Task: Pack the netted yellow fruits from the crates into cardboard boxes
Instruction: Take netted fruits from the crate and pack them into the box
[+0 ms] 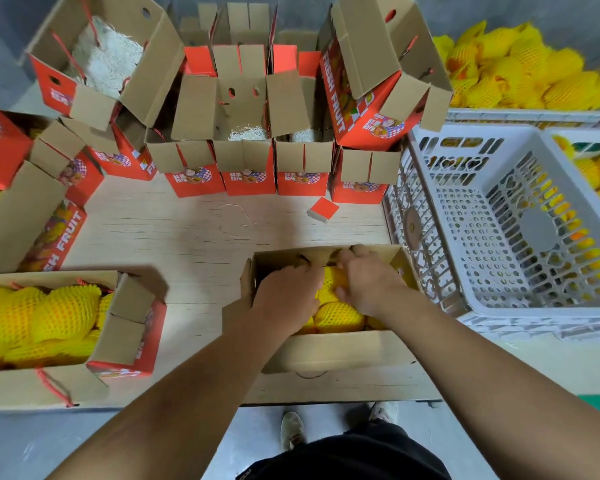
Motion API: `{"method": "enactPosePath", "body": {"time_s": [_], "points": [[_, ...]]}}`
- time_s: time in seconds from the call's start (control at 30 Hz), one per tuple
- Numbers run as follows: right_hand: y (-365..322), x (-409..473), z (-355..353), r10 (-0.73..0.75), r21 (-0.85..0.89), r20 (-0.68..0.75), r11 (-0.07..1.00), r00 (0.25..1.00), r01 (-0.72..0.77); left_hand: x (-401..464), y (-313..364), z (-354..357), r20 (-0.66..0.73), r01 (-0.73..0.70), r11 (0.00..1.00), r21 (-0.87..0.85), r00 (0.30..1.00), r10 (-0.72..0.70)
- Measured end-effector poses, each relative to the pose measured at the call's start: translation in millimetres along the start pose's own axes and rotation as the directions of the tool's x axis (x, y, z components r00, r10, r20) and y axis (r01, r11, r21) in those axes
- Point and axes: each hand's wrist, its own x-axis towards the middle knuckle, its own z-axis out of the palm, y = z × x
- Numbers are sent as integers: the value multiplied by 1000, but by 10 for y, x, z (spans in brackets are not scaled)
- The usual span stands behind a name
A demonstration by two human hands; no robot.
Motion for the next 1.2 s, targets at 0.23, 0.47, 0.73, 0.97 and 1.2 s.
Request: {"method": "enactPosePath", "body": {"time_s": [0.23, 0.47, 0.73, 0.97, 1.2], "points": [[-227, -117, 210, -15, 8, 428, 1000, 904, 13, -35, -17, -15, 429, 160, 987, 24, 890, -154], [-204, -160, 222, -113, 215, 412, 976, 904, 24, -56, -17, -83, 450, 258, 936, -239, 884, -128], [380, -690, -254, -5, 514, -244, 847, 970, 134, 179, 726, -337, -42, 93, 688, -720, 983, -176], [1984, -1049, -829, 274, 597, -546, 790, 792, 138, 1212, 2337, -705, -256, -235, 690, -684, 964, 75], [4160, -1380, -1083, 477, 640, -600, 768, 642, 27, 2569, 4288, -556, -280, -362, 660, -658, 932, 232]]}}
